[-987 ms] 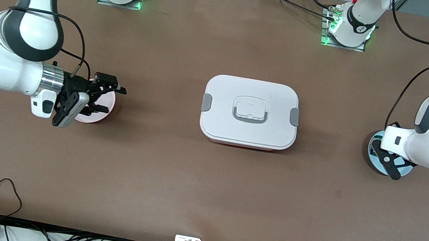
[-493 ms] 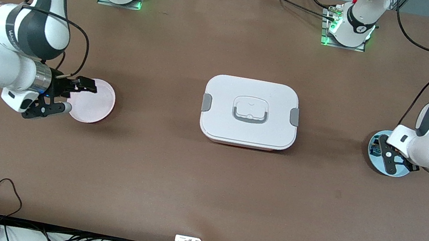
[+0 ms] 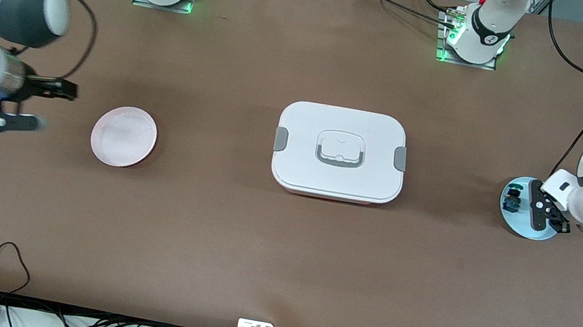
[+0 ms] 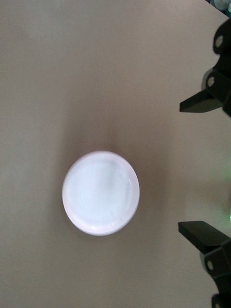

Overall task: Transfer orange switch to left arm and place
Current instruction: 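Lower the switch onto the blue plate and open the left gripper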

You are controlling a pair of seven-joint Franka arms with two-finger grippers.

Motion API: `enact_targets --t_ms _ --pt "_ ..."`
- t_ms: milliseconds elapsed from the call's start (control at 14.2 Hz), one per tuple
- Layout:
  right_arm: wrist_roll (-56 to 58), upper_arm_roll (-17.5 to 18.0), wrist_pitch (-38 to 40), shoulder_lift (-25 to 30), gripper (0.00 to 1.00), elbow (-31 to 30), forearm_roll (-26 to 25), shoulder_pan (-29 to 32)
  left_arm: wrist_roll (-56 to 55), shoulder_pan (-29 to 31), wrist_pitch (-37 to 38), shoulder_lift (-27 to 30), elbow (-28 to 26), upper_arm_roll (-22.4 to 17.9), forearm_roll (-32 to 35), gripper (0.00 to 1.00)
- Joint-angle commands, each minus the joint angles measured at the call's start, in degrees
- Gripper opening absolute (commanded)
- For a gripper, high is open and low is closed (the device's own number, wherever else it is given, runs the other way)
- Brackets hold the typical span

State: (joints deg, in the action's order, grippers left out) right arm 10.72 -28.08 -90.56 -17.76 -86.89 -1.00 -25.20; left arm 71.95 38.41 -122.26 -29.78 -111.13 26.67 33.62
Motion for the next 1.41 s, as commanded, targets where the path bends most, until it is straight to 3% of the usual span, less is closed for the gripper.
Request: enact_targets --t_ms 0,70,211,282,352,423,493,564,705,916,1128,1339 --pt "-4.1 3.1 -1.1 2.1 1.0 0.5 -0.1 6.9 1.1 1.9 -3.9 -2.9 0.1 0.9 2.8 0.13" --pt "-5.0 8.2 -1.5 3.2 1.0 0.5 -0.1 12.1 1.1 2.7 -4.9 -4.0 0.1 0.9 3.5 0.13" --pt "-6.2 21.8 -2.9 4.1 1.0 1.0 0.7 25.1 1.1 2.8 -5.4 -4.5 0.1 0.9 3.6 0.13" --pt "-6.6 25.5 -3.0 4.3 1.0 1.2 0.8 28.7 1.1 2.8 -5.4 -4.4 0.1 0.9 4.0 0.13" --pt "-6.4 26.1 -2.7 5.3 1.0 1.3 0.8 29.1 0.9 2.8 -5.5 -4.5 0.3 1.0 4.3 0.16" --pt "-6.2 26.1 -1.9 5.9 1.0 1.2 0.8 29.1 0.7 2.8 -5.5 -4.8 0.6 1.0 4.3 0.26" --pt "-6.3 26.3 -0.3 6.3 1.0 0.8 0.9 29.1 0.7 2.9 -5.6 -5.3 0.8 1.1 4.3 0.58" --pt "-6.8 26.5 -0.1 6.8 1.0 0.4 0.9 29.0 1.6 3.1 -5.7 -5.2 1.0 1.2 4.3 1.0" --pt "-7.3 26.5 -2.9 7.0 1.0 -0.6 0.9 27.8 2.5 3.9 -1.6 -3.9 1.2 3.1 2.6 1.0" --pt "-7.2 26.4 -9.7 10.4 1.0 -6.9 0.8 27.8 2.5 4.0 3.8 -3.0 4.0 4.5 -0.9 1.0" --pt "-7.3 26.3 -9.6 10.9 1.0 -7.8 0.9 27.9 1.0 4.0 16.4 -0.4 7.9 4.6 -13.4 1.0" --pt "-7.2 26.5 -8.5 11.1 1.0 -7.2 0.8 27.8 -9.9 3.6 22.4 -0.5 12.0 4.6 -17.9 1.0"
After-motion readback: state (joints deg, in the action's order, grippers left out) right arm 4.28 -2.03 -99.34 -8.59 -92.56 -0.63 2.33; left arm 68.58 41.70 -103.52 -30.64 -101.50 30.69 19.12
